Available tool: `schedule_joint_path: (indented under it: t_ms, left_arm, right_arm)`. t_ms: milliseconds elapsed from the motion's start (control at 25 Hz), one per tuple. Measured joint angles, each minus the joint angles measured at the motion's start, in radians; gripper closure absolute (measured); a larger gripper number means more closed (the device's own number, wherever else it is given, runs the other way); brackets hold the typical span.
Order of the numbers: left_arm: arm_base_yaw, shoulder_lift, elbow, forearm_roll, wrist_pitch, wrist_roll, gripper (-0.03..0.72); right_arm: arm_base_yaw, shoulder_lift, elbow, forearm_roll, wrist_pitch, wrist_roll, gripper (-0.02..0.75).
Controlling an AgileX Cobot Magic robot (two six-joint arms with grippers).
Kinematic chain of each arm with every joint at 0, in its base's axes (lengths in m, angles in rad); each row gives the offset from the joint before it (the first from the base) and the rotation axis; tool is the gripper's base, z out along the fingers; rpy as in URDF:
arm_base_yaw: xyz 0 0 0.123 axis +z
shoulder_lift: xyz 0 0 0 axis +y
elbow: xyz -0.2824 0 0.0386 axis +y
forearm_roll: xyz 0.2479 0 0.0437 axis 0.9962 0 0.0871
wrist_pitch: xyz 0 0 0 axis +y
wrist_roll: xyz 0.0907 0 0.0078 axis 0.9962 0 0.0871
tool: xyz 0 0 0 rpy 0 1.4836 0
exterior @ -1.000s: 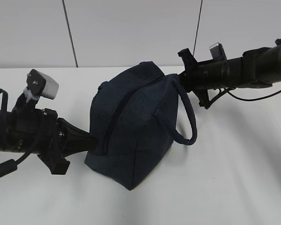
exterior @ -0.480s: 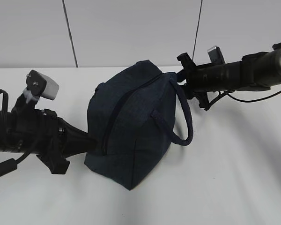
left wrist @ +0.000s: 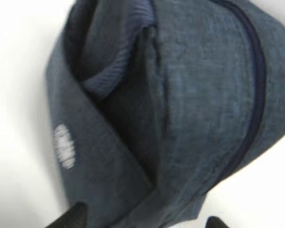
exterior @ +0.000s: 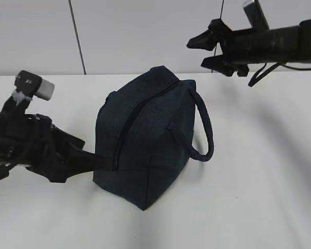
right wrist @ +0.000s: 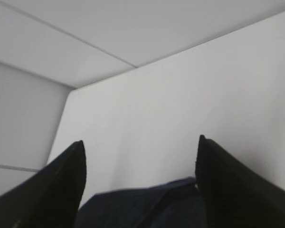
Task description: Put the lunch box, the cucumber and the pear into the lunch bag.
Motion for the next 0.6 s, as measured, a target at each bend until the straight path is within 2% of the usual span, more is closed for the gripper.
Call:
schedule_joint_path:
  t_ms: [120, 240, 360, 520, 600]
  left_arm:
    - [0.000, -0.083, 0.001, 0.177, -0.074, -0.246, 0.254]
    - [0.000, -0.174, 0.001, 0.291, -0.104, -0.419, 0.276]
    - [0.000, -0.254, 0.001, 0.412, -0.134, -0.592, 0.297]
    - [0.000, -0.320, 0.002, 0.725, -0.110, -0.959, 0.304]
    - [0.000, -0.349, 0.002, 0.818, -0.061, -1.052, 0.305]
  right_arm:
    - [0.009, -0.104, 0.010, -0.290, 0.029, 0.097, 0.206]
    - [0.046, -0.208, 0.074, -0.646, 0.054, 0.268, 0.246]
    - [0.080, -0.301, 0.184, -0.919, 0.060, 0.457, 0.262]
    - [0.109, -0.447, 0.372, -1.216, 0.058, 0.701, 0.265]
    - [0.115, -0.548, 0.487, -1.304, 0.039, 0.770, 0.265]
